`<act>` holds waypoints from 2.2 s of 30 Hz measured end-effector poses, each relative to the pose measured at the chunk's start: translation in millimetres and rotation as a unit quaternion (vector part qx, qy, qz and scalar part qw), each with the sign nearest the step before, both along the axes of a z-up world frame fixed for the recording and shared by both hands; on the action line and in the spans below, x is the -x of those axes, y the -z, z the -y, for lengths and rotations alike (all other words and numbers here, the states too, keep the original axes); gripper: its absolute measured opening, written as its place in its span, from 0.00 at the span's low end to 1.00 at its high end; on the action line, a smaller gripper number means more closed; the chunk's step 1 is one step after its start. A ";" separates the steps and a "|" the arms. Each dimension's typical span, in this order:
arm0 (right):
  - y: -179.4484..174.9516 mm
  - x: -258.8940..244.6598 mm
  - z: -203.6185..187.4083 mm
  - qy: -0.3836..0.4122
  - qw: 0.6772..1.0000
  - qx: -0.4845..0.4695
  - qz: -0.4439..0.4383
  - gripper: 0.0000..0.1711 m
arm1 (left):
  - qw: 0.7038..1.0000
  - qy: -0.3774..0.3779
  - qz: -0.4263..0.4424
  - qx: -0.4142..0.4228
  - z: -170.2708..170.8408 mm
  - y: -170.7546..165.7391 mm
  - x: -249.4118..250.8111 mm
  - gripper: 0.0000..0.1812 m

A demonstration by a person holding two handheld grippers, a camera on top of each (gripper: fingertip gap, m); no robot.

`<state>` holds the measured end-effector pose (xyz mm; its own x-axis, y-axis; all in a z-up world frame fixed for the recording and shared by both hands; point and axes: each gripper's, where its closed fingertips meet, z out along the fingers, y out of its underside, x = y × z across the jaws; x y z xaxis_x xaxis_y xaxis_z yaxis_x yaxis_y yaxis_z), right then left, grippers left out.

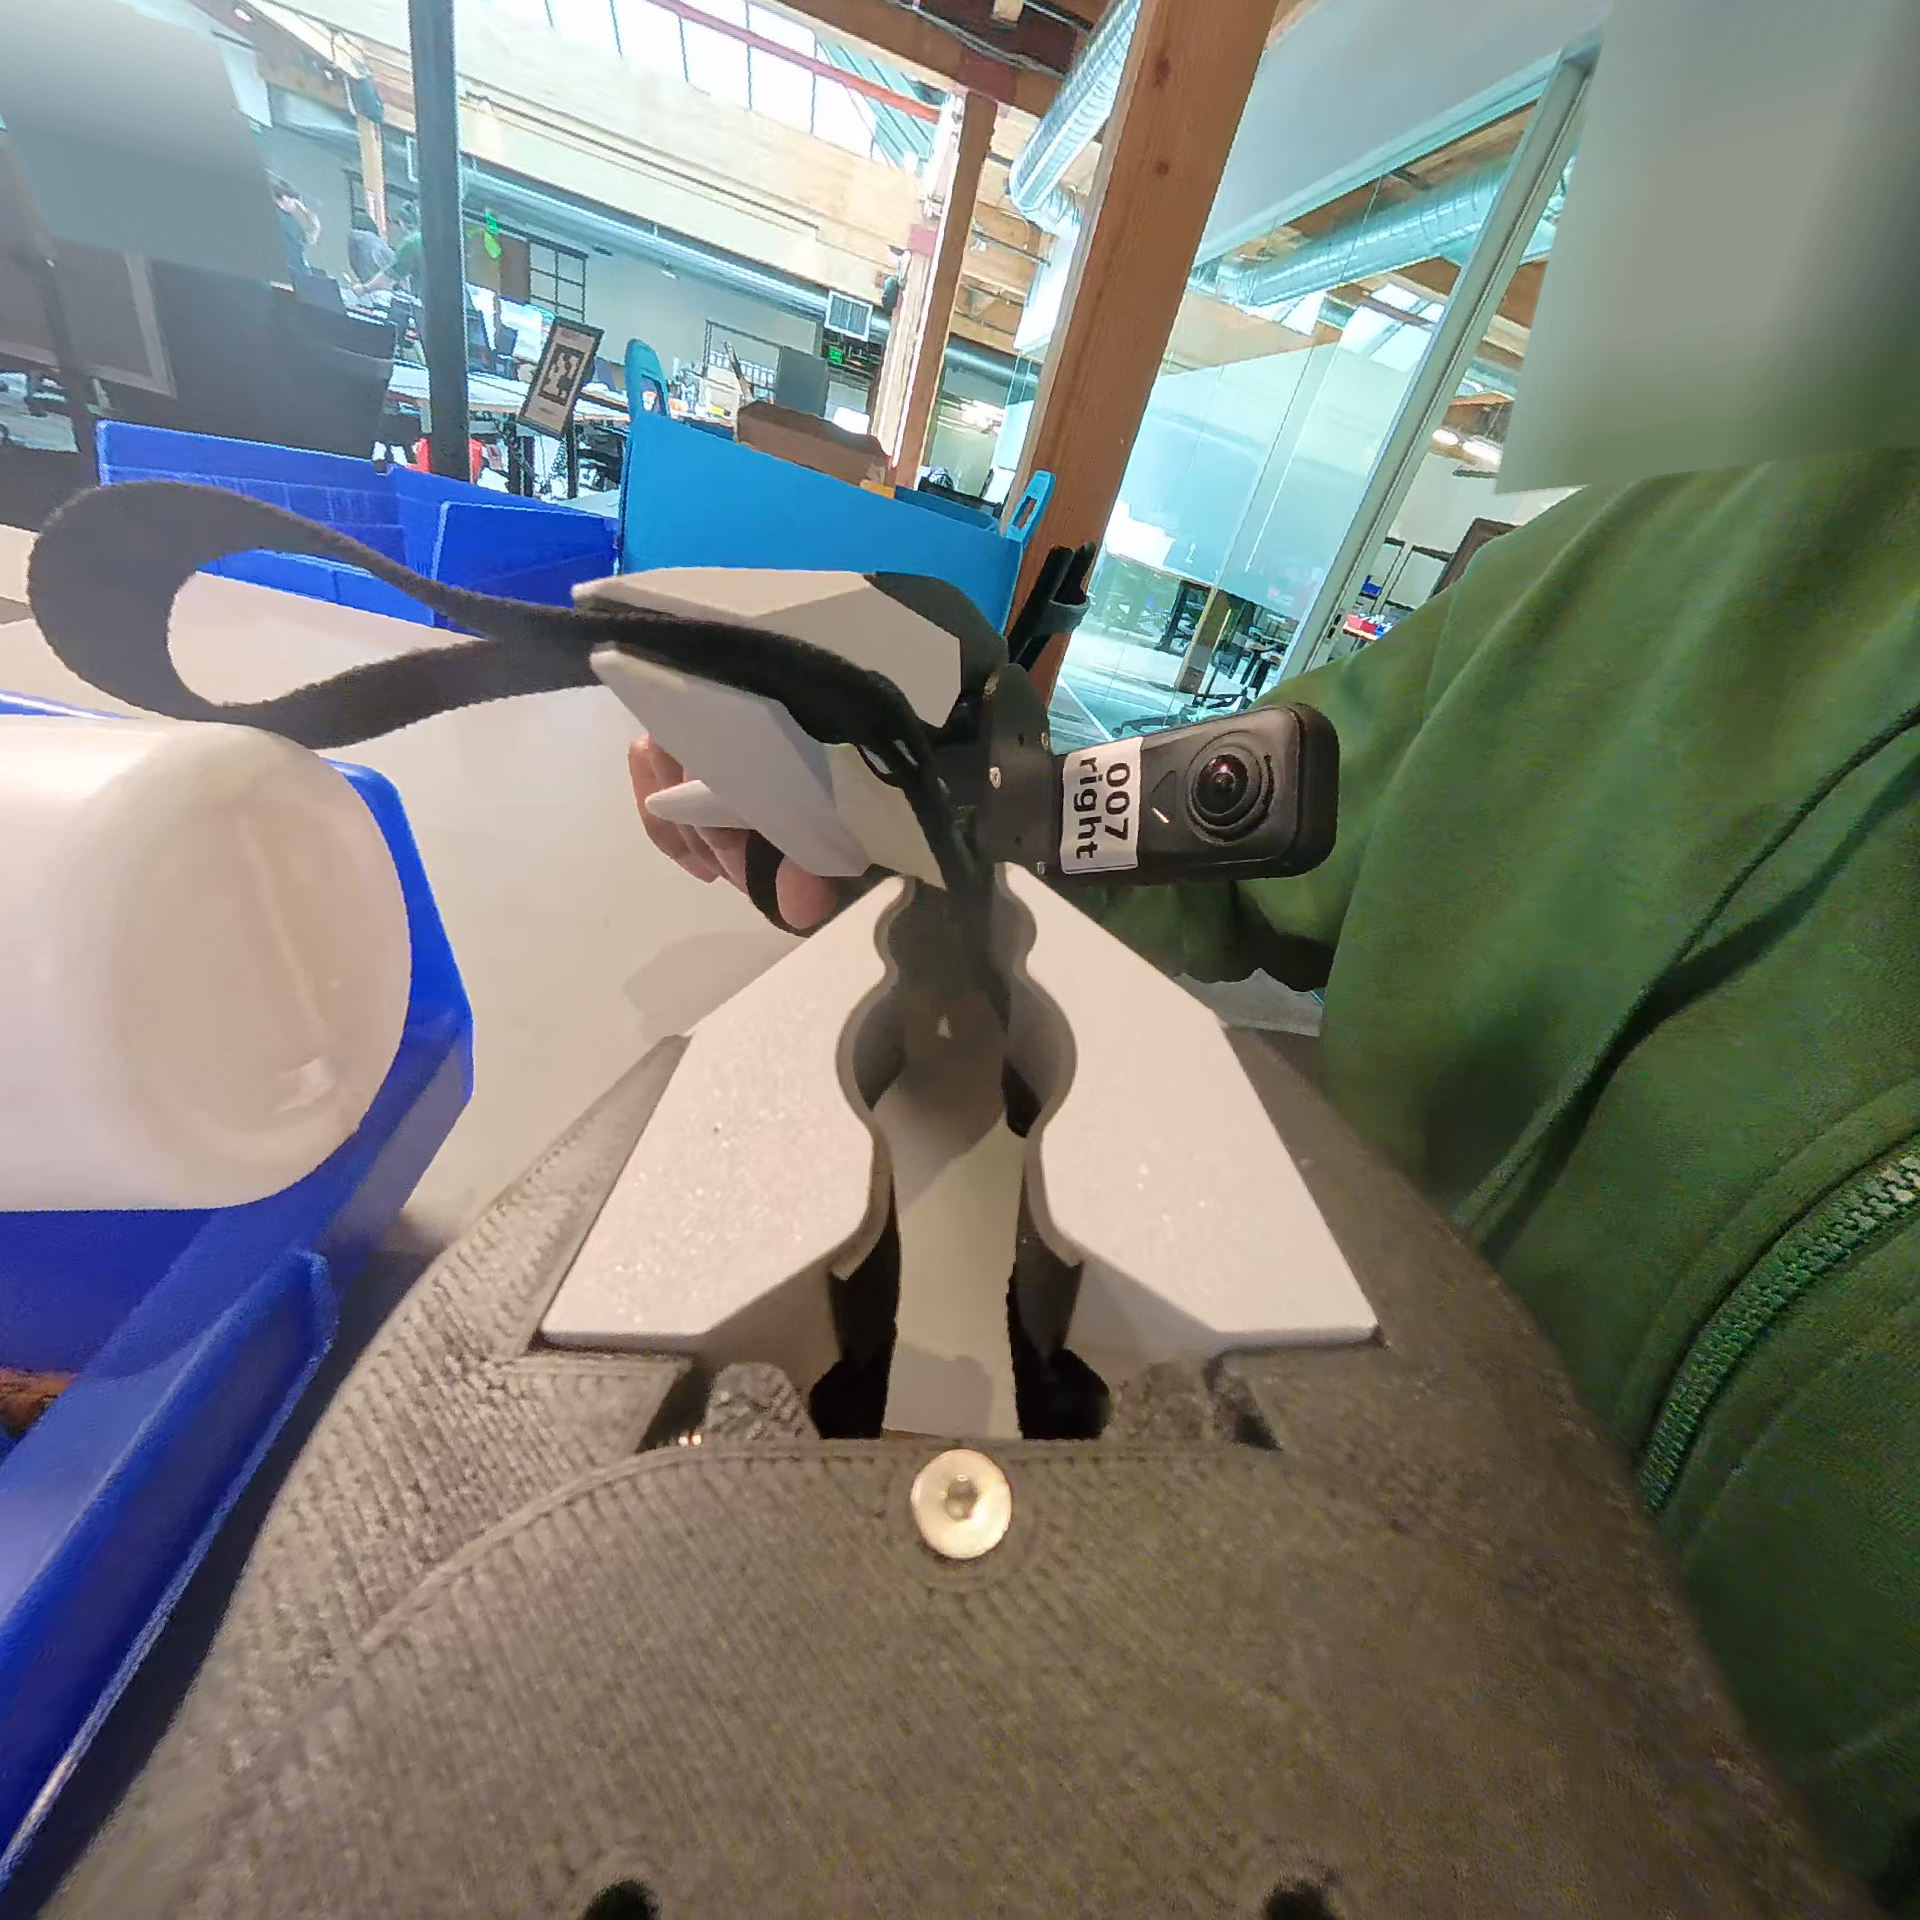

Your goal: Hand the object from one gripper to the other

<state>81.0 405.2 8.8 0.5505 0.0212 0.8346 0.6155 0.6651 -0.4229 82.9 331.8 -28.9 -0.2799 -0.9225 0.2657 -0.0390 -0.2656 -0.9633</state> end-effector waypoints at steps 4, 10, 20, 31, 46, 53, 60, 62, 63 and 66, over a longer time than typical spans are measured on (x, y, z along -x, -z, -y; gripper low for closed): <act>-1.2 -1.3 -0.2 0.004 1.000 -0.002 0.000 0.04 | 1.000 -0.003 0.006 -0.002 -0.1 -2.0 -0.1 0.09; -0.4 -1.3 -0.7 0.006 1.000 -0.002 0.002 0.04 | 0.999 -0.020 0.031 -0.016 -7.2 -14.7 5.7 0.12; 0.0 -2.1 -1.8 0.009 1.000 -0.002 0.003 0.04 | 0.991 -0.097 0.091 -0.010 -40.5 -42.5 23.1 0.12; 3.2 7.4 5.5 0.010 0.999 -0.032 0.035 0.04 | 0.986 -0.120 0.039 0.108 -59.7 -24.9 15.7 0.16; 10.4 25.0 19.5 0.001 0.993 -0.077 0.090 0.04 | 0.965 -0.066 0.021 0.252 -58.0 -18.1 11.3 0.26; 15.2 31.9 24.5 -0.008 0.990 -0.083 0.110 0.03 | 0.960 -0.071 0.017 0.272 -63.1 -14.0 11.5 0.26; 14.6 33.1 26.4 -0.010 0.990 -0.087 0.112 0.04 | 0.958 -0.076 0.016 0.277 -65.4 -13.0 11.6 0.25; 13.6 33.5 27.5 -0.010 0.989 -0.091 0.112 0.04 | 0.957 -0.082 0.015 0.279 -67.7 -12.1 12.2 0.25; 13.0 33.6 28.1 -0.010 0.989 -0.093 0.112 0.04 | 0.956 -0.085 0.015 0.280 -69.2 -11.7 12.6 0.25; 11.4 34.3 30.3 -0.011 0.989 -0.100 0.112 0.04 | 0.953 -0.092 0.016 0.288 -72.7 -10.7 13.6 0.24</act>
